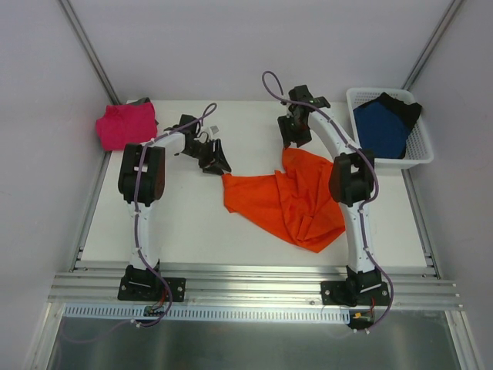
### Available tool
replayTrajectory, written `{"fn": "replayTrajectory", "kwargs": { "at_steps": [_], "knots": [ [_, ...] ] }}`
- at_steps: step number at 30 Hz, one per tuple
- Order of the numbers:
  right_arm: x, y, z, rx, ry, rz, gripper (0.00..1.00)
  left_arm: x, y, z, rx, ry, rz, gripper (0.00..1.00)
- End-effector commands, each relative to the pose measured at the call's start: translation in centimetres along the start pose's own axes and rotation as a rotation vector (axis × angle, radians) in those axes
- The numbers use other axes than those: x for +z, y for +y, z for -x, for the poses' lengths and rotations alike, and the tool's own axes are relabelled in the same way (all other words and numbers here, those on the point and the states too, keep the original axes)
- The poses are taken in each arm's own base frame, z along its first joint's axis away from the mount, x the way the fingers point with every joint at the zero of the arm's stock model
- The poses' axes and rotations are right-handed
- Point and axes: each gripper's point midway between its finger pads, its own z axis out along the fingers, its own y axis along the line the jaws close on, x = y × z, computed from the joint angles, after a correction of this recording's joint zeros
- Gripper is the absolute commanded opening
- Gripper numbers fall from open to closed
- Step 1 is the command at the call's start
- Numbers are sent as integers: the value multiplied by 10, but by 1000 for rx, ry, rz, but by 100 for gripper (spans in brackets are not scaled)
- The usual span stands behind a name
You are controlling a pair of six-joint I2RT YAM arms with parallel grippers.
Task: Fold and stack the t-shirts
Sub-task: Flatten the tshirt out
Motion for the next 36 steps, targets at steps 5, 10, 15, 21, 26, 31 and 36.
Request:
{"fn": "replayTrajectory", "kwargs": {
  "at_steps": [5,10,15,21,26,31,36],
  "knots": [
    [-15,21,15,-8,-50,32,54,18,8,-6,-11,36,15,35],
    [-10,19,14,-9,-43,26,54,17,11,-6,-9,30,32,22],
    [-10,21,14,-17,-43,24,54,17,11,-4,-11,27,34,19],
    [-11,22,14,-25,-46,20,54,18,12,-3,-13,24,39,5],
    [-9,20,12,-34,-38,11,54,8,8,1,7,-5,63,0],
    [2,17,7,-42,-16,-3,54,-9,3,3,12,-39,71,0],
    [18,13,-1,-59,14,-17,54,-17,1,1,17,-50,74,0]
  ]
}}
